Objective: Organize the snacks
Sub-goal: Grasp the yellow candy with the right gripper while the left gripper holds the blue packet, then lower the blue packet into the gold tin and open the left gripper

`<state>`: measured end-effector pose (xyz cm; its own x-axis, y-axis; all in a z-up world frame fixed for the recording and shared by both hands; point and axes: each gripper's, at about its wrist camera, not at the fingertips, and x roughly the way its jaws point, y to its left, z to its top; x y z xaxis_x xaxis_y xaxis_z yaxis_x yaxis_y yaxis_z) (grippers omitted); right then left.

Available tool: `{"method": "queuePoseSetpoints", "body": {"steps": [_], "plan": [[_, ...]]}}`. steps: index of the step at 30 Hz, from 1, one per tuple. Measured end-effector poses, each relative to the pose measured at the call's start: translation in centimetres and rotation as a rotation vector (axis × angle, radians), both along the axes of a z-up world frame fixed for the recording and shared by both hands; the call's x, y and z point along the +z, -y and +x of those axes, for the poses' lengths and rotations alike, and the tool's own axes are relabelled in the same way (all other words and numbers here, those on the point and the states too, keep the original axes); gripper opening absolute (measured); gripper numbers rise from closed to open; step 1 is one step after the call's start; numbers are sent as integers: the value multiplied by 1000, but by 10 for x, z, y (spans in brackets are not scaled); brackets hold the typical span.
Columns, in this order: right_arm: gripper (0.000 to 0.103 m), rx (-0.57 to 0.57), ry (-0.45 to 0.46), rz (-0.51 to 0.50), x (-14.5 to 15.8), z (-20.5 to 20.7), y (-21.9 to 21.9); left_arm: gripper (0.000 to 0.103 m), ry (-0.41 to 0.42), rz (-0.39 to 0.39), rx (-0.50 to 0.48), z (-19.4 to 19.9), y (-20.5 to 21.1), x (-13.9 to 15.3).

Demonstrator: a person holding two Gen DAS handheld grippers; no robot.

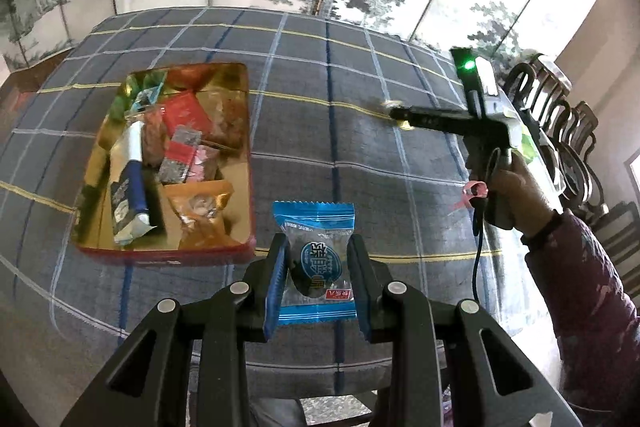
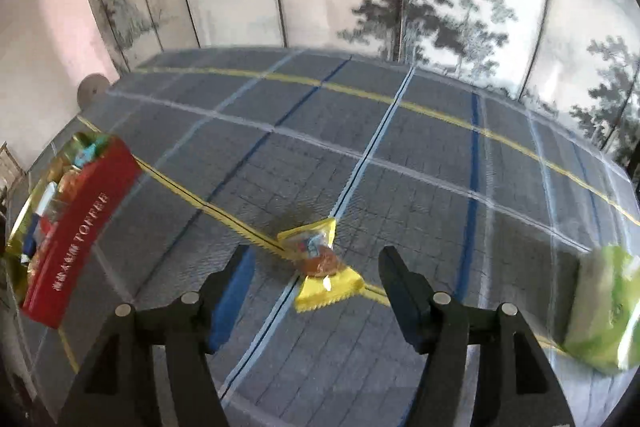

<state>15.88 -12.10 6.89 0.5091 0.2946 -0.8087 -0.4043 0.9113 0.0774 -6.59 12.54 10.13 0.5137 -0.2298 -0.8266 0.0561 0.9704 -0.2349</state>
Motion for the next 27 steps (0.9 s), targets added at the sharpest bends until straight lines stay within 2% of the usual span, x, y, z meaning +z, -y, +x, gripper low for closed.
{"method": "queuePoseSetpoints", "body": {"steps": [1, 2, 3, 7, 10, 14, 18, 27], "plan": [[38, 11, -48, 15, -8, 8, -2, 27, 1, -2, 9, -1, -4, 1], [24, 8, -67, -8, -14, 11, -5, 27, 3, -5, 17, -1, -7, 2], [25, -7, -87, -32, -20, 12, -6, 27, 7, -5, 26, -2, -11, 3], [24, -12, -93, 47, -18, -8, -3, 27, 22, 1, 64, -10, -28, 6], [24, 3, -80, 170, -11, -50, -5, 27, 33, 24, 93, -16, -41, 8], [24, 14, -52, 234, -6, -102, -23, 27, 43, 36, 143, -27, -65, 11], [24, 2, -17, 237, -10, -135, -38, 27, 53, 35, 178, -33, -82, 12], [24, -31, -20, 193, -22, -139, -39, 27, 59, 55, 177, -20, -97, 8]]}}
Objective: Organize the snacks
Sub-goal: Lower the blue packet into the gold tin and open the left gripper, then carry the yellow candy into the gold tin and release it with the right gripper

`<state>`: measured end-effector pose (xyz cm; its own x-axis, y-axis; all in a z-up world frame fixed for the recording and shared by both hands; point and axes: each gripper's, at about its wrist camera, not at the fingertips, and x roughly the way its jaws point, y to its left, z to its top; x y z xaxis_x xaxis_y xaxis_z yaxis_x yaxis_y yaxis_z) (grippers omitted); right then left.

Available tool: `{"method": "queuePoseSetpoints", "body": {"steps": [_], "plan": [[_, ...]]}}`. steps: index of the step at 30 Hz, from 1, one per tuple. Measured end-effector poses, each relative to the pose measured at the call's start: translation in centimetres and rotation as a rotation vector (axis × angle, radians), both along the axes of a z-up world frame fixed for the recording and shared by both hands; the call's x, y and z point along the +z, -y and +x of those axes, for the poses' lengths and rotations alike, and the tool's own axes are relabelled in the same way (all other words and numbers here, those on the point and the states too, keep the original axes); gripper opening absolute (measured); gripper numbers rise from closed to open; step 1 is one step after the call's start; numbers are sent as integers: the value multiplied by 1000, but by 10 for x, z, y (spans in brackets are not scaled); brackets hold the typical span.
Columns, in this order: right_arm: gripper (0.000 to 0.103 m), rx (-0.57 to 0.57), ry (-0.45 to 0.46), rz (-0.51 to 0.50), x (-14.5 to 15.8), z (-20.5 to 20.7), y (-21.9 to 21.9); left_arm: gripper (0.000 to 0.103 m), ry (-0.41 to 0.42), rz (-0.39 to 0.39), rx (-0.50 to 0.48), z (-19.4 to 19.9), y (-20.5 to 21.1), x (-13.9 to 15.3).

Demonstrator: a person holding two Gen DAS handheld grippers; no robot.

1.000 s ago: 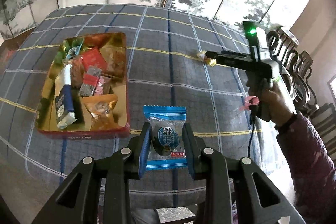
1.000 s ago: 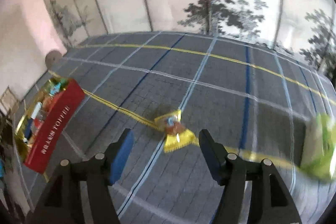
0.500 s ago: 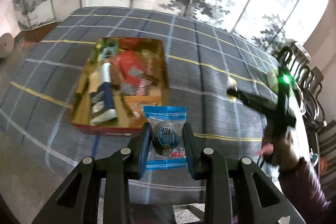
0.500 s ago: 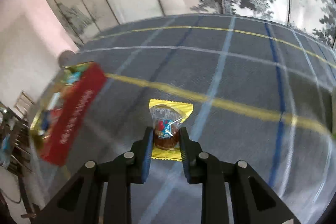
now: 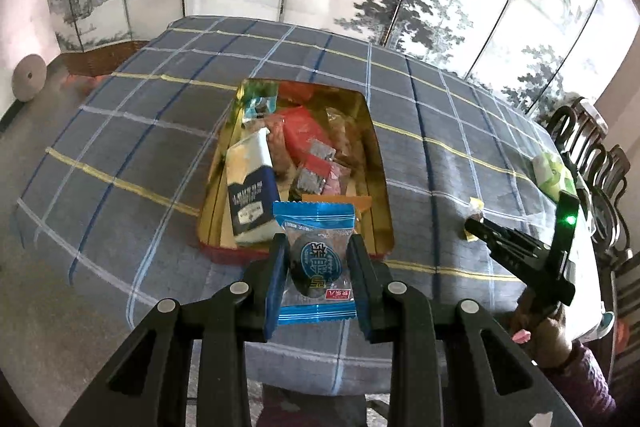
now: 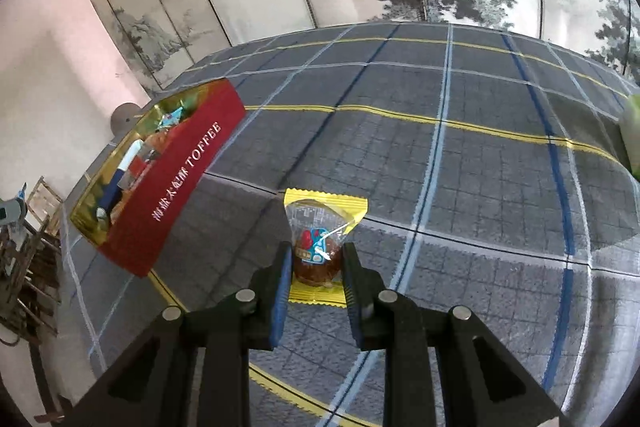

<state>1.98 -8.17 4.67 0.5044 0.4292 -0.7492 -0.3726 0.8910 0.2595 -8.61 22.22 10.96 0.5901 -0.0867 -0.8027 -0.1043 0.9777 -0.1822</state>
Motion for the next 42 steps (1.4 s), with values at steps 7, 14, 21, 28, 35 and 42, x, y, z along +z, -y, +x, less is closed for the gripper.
{"method": "queuePoseSetpoints", "body": {"steps": [7, 14, 21, 28, 35, 42], "plan": [[24, -4, 17, -22, -3, -2, -3, 27, 32, 65, -33, 41, 2, 1], [24, -14, 19, -6, -4, -2, -1, 27, 45, 113, -36, 84, -4, -9], [24, -17, 14, 6, -4, -1, 1, 27, 23, 108, -11, 120, -15, -24], [24, -15, 13, 6, -4, -1, 2, 27, 16, 111, -5, 139, -18, -34], [24, -15, 12, 7, -4, -1, 2, 44, 42, 129, 3, 145, -18, -33], [24, -16, 13, 7, -4, -1, 2, 71, 107, 150, 33, 130, -19, -17]]}}
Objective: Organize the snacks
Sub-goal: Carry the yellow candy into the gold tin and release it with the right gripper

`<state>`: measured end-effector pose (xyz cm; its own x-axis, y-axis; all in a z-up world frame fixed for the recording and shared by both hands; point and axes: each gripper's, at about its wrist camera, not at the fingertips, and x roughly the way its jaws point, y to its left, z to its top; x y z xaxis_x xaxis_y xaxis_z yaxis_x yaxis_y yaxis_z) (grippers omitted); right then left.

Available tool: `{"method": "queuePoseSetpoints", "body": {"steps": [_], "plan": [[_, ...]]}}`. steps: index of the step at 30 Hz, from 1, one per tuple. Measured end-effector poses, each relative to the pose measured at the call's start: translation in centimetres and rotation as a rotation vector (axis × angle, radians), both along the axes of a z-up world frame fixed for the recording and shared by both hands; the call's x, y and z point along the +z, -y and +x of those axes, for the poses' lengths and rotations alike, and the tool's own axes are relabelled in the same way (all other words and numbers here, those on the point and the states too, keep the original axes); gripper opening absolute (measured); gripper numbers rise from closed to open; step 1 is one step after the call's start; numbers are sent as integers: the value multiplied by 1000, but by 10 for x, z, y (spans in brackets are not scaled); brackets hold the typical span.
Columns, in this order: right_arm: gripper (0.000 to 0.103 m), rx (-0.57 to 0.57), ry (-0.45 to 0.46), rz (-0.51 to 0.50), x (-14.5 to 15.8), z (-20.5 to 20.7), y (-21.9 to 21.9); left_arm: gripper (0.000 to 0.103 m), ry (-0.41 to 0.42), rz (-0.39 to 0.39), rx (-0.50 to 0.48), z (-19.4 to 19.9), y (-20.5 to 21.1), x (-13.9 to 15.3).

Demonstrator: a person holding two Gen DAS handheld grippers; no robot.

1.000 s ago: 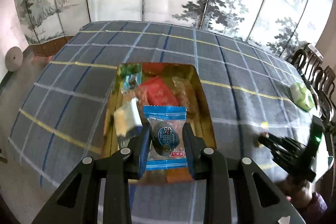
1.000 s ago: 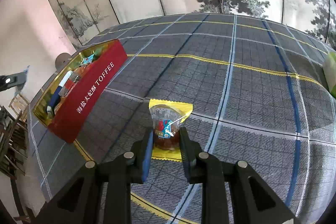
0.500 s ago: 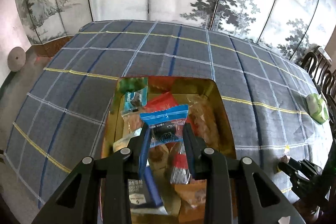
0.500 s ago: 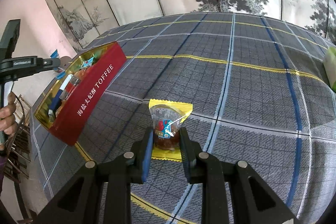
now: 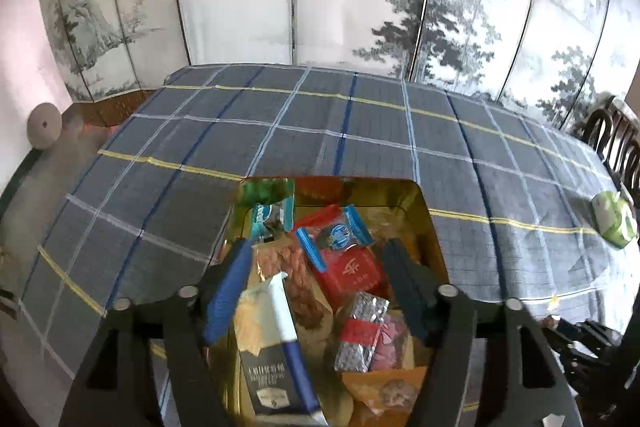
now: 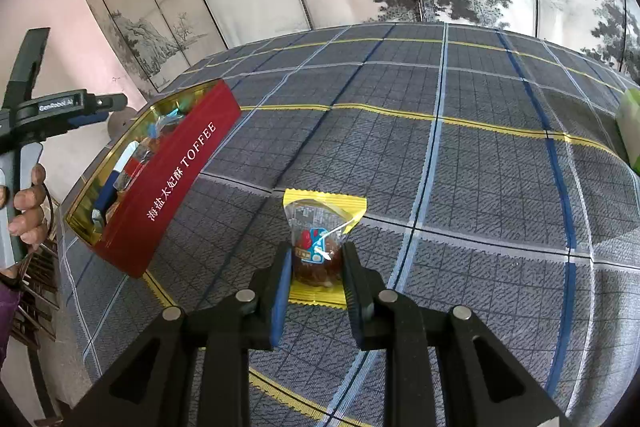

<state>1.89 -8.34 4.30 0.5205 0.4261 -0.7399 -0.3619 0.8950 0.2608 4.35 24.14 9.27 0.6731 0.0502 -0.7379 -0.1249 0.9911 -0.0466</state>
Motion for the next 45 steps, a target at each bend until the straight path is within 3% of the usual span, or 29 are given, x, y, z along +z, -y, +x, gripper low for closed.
{"method": "queuePoseSetpoints", "body": {"steps": [3, 8, 12, 15, 22, 29, 45], "plan": [[25, 0, 0, 1, 0, 0, 0, 79, 35, -12, 26, -24, -1, 7], [25, 4, 3, -9, 0, -1, -1, 79, 72, 7, 85, -79, -3, 9], [25, 11, -2, -18, -1, -3, -5, 79, 63, 33, 185, -124, -9, 0], [25, 13, -17, 18, 4, -5, -5, 79, 26, 42, 192, -147, -12, -9], [25, 107, 26, 47, 41, -13, -42, 79, -28, 42, 190, -173, -8, -26], [25, 222, 48, 54, 66, -11, -102, 80, -17, 76, 170, -189, -4, -26], [25, 286, 2, -22, 57, 20, -175, 80, -6, 62, 170, -200, -19, -26]]}}
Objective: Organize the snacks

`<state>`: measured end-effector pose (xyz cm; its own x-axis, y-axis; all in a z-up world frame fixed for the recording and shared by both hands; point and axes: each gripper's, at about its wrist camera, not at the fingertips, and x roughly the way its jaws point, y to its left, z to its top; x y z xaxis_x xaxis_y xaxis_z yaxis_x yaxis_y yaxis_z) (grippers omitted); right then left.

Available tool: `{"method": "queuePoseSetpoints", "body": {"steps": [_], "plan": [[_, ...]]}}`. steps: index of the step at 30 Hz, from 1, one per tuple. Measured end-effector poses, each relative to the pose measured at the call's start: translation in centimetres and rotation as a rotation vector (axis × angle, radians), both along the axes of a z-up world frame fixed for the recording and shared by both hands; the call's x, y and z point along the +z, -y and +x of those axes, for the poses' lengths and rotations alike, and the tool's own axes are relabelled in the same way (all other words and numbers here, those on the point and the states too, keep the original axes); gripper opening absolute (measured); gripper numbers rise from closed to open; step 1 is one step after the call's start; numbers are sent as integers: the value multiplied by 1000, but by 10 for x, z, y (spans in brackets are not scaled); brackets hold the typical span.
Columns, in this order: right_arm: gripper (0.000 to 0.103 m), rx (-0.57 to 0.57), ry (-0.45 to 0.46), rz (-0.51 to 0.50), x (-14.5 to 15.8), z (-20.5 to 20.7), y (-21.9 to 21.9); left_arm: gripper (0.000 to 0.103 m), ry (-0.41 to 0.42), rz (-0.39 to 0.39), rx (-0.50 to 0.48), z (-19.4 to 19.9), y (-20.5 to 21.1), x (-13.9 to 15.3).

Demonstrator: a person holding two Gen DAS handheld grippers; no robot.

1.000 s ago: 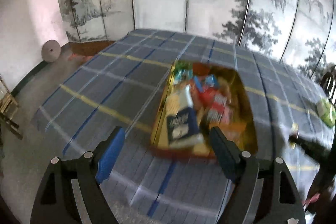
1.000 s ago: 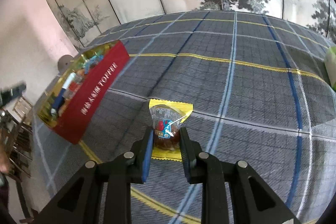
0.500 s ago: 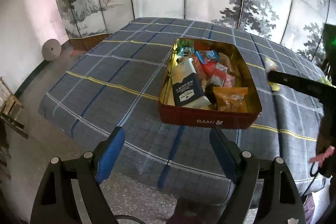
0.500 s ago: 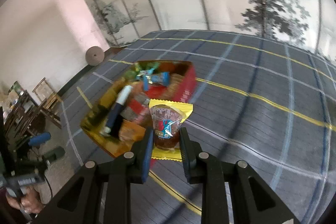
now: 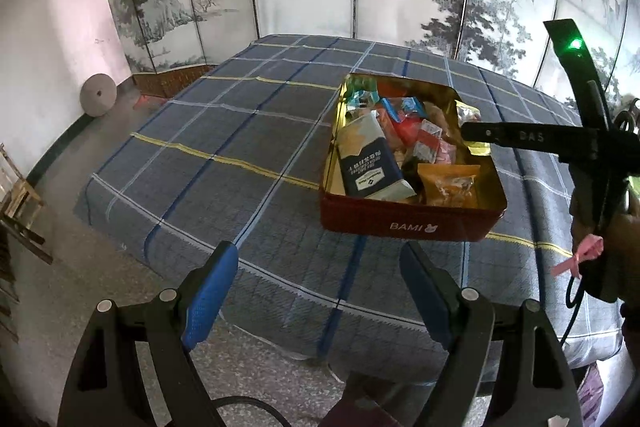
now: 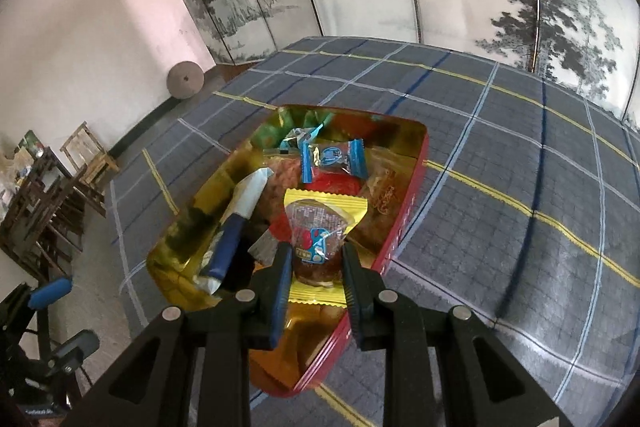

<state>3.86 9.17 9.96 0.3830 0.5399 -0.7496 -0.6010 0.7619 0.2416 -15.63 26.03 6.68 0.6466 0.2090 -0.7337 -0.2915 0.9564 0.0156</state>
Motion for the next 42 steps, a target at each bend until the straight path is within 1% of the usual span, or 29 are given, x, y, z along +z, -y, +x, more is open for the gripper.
{"method": "queuePoseSetpoints", "body": {"steps": [9, 16, 21, 23, 25, 27, 29, 30, 32, 33, 34, 35, 36, 38, 42], "plan": [[25, -8, -2, -50, -11, 13, -13, 80, -15, -16, 6, 2, -9, -6], [25, -8, 13, -80, -16, 18, -19, 80, -25, -1, 12, 5, -9, -9], [25, -17, 19, -78, -16, 19, -17, 80, -16, 40, 15, 6, -5, -9], [28, -25, 22, -76, -15, 19, -16, 80, -11, 56, 18, 6, -3, -8], [32, -25, 15, -55, -13, 20, -14, 80, -1, 74, 19, 5, -2, -6], [33, -33, 24, -42, -10, 19, -10, 80, 16, 102, 25, 5, 1, -3], [33, -45, 43, -3, 1, 12, -5, 80, 34, 135, 44, 5, 1, 2], [33, -50, 66, 12, 7, 7, -3, 80, 43, 136, 49, 5, 1, 5], [37, -64, 160, 36, 27, -19, 2, 80, 66, 126, 60, 5, -2, 11], [45, -70, 190, 39, 33, -27, 4, 80, 80, 124, 63, 4, -3, 15], [56, -85, 239, 42, 42, -41, 7, 80, 103, 126, 69, 2, -3, 19], [61, -107, 302, 49, 52, -60, 12, 80, 126, 129, 73, -1, -3, 24], [67, -120, 339, 56, 58, -73, 16, 81, 144, 127, 73, -3, -3, 29], [68, -144, 405, 56, 67, -95, 21, 86, 182, 121, 71, -8, -2, 39], [69, -188, 500, 12, 81, -132, 28, 97, 277, 129, 70, -25, 4, 61]]}}
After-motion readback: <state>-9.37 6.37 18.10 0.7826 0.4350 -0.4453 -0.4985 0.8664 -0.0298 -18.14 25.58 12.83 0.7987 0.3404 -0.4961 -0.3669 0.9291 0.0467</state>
